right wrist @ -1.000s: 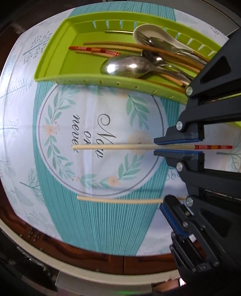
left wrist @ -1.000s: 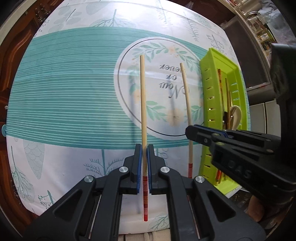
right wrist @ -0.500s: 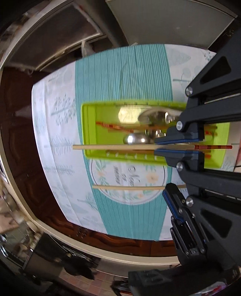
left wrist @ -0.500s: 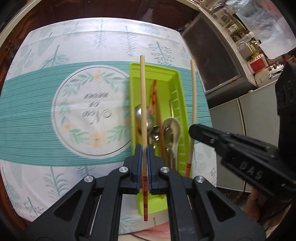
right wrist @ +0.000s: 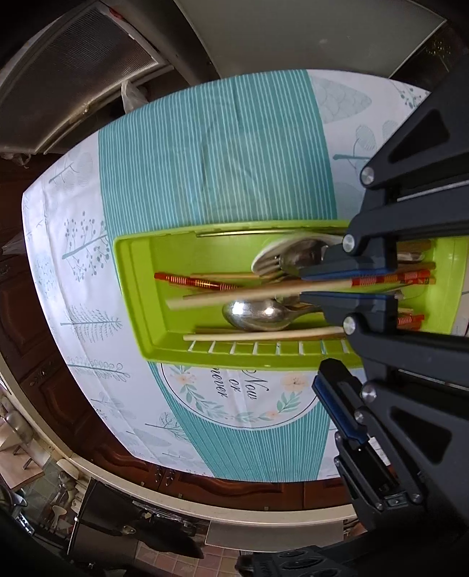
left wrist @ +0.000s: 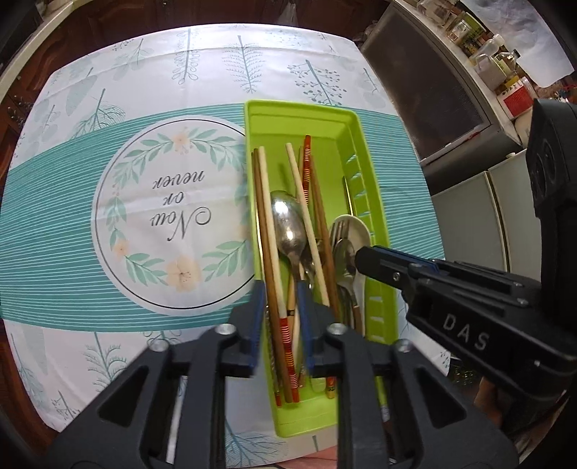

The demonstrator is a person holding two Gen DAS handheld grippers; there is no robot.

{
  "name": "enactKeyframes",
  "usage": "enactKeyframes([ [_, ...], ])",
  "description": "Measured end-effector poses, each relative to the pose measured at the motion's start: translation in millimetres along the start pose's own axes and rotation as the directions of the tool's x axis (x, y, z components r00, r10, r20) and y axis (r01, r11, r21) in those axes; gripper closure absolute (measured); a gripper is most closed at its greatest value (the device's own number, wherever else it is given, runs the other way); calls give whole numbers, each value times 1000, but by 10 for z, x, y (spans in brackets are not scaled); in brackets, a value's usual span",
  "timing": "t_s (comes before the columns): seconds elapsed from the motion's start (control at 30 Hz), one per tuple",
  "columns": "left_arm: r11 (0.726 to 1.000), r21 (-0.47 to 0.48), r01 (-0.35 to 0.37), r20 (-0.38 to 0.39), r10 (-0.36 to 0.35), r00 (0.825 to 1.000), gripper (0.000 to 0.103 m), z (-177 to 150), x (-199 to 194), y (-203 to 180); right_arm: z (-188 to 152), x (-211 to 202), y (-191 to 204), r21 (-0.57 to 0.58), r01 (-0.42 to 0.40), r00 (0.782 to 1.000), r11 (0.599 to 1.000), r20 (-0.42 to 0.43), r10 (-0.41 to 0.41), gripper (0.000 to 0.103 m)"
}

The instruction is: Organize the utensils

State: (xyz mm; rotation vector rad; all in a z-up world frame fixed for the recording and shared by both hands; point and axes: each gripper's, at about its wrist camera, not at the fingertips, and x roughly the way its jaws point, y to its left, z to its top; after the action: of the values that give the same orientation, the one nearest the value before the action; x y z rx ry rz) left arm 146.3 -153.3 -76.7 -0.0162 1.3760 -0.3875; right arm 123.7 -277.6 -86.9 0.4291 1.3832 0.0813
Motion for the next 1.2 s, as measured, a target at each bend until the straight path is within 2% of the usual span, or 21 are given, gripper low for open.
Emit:
enactKeyframes([
  [0.03,1000,1,-14,11,14,1000,66,-19,-37,18,-10,-3,15,-1,-4,1000,1000,1,4,96],
  [0.07,1000,4,-30,24,29,999,62,-37,-68,40,-21,-3,28,-2,-11,1000,1000,4,11,96],
  [0.37,995,19,-102,89,100,991,60,-229,-314,202,-205,-42,158,-24,-39,999,999,29,40,96],
  [0.53,990,17,-140,136,137,981,49,-388,-474,273,-362,-123,221,-43,-18,997,999,74,21,96],
  [0.67,980,18,-199,188,192,963,43,-540,-625,334,-533,-205,274,-57,5,993,998,118,2,96],
  [0.73,976,7,-220,221,213,952,35,-632,-718,388,-634,-261,302,-66,18,989,998,147,-8,92],
  [0.87,962,-37,-271,275,270,923,30,-790,-917,469,-822,-418,372,-87,35,976,996,216,-16,84],
  [1.0,949,-90,-303,365,314,876,27,-950,-1204,504,-960,-655,488,-106,49,952,993,306,-14,82],
  [1.1,942,-129,-311,434,336,836,21,-1059,-1424,494,-1053,-821,614,-132,63,930,989,368,-10,72],
  [1.2,937,-158,-312,468,349,812,21,-1145,-1588,473,-1130,-966,754,-161,84,903,983,429,-7,64],
])
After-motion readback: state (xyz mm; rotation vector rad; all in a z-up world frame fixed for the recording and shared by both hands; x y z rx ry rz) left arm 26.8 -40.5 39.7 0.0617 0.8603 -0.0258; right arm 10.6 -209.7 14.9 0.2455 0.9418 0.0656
